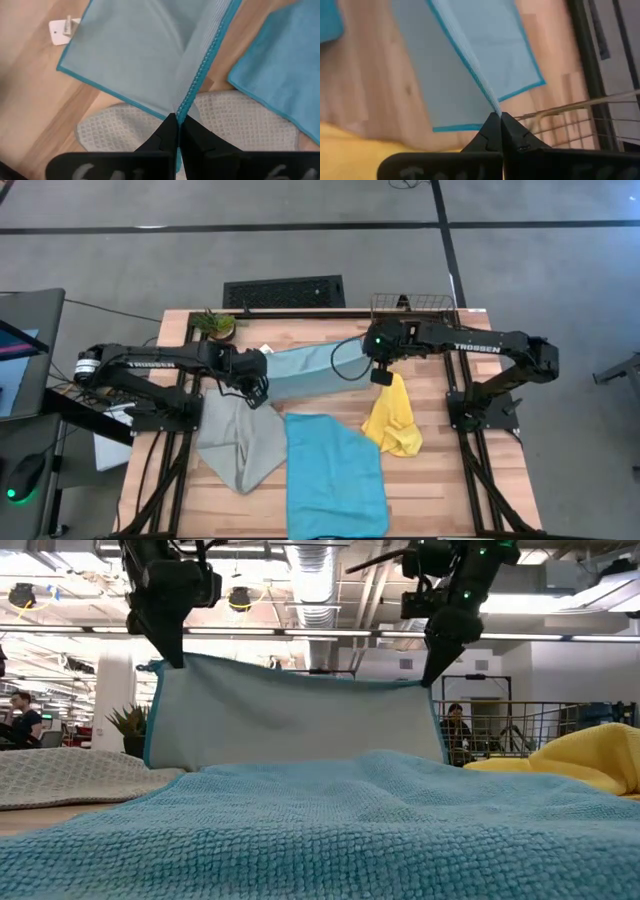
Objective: Fold microfiber towels
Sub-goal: Fold the light blue microfiber cloth
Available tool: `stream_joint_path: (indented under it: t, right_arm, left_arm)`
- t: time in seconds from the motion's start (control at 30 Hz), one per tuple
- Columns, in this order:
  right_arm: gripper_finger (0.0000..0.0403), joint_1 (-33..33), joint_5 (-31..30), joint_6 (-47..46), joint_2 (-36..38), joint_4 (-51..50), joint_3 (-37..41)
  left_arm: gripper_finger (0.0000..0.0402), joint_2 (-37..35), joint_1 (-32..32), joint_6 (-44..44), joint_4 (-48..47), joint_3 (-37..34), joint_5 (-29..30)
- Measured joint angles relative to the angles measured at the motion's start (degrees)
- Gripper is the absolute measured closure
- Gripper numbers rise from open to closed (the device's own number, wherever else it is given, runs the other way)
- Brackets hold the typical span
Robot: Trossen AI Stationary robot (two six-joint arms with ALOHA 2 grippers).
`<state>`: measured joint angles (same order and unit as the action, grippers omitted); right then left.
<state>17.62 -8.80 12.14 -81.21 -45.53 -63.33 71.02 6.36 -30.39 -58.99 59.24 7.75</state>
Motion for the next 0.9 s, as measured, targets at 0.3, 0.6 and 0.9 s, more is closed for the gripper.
stream_joint_path:
  t: [0.3,0.6,0.9]
  right_arm:
    - [0.04,1.03,7.94,-1.91,0.0,-4.14,-0.02]
    - [0.04,-1.1,7.43,-3.52,0.0,-4.62,-0.02]
    - [0.0394,1.3,6.7,-3.31,0.0,1.06,-0.02]
  left_arm:
    - [0.0401,-0.02,1.58,-2.86,0.1,0.0,-5.71]
    - [0.0401,0.35,-0.53,-6.36,1.37,0.0,-5.81]
    - [0.0401,0.35,0.05,-7.72,1.49,0.0,-0.97]
